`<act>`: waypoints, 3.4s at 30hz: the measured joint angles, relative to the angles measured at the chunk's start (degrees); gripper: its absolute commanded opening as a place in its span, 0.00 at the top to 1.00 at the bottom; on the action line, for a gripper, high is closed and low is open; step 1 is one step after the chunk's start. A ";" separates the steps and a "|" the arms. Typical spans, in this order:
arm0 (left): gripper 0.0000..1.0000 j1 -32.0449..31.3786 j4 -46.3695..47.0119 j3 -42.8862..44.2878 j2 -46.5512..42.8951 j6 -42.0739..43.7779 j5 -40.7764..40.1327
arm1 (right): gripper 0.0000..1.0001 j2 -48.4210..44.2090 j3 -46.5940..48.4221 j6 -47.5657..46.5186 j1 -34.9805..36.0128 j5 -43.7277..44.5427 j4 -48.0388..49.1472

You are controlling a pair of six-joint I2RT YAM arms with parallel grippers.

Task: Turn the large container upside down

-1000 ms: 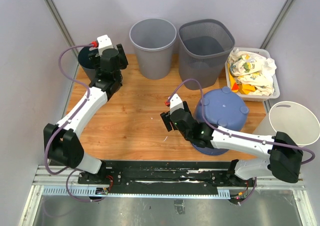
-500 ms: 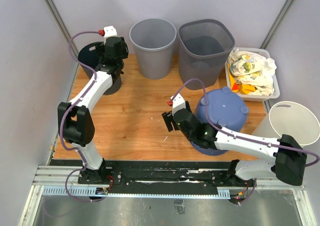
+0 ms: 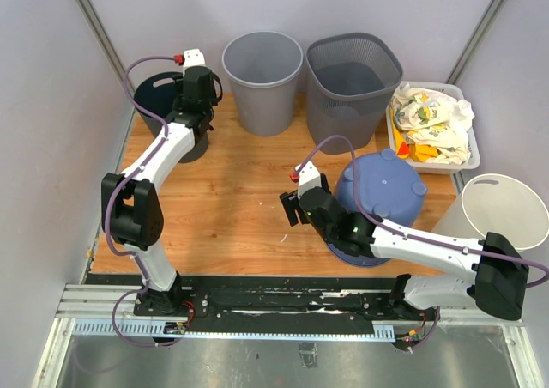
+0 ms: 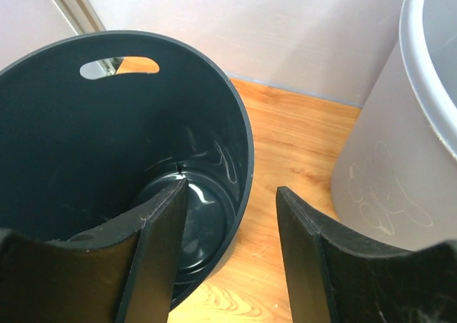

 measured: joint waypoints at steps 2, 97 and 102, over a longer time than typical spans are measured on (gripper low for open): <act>0.50 0.00 -0.11 -0.31 0.11 0.11 0.35 | 0.27 -0.02 0.00 0.13 0.00 0.28 -0.02; 0.53 -2.12 5.86 -53.77 -46.84 -35.60 30.27 | 0.11 -3.23 -2.91 5.57 -2.89 -0.26 0.37; 0.52 -2.12 4.85 -53.42 -46.84 -33.64 29.31 | 0.11 -1.31 -2.54 8.04 -4.63 -2.95 1.66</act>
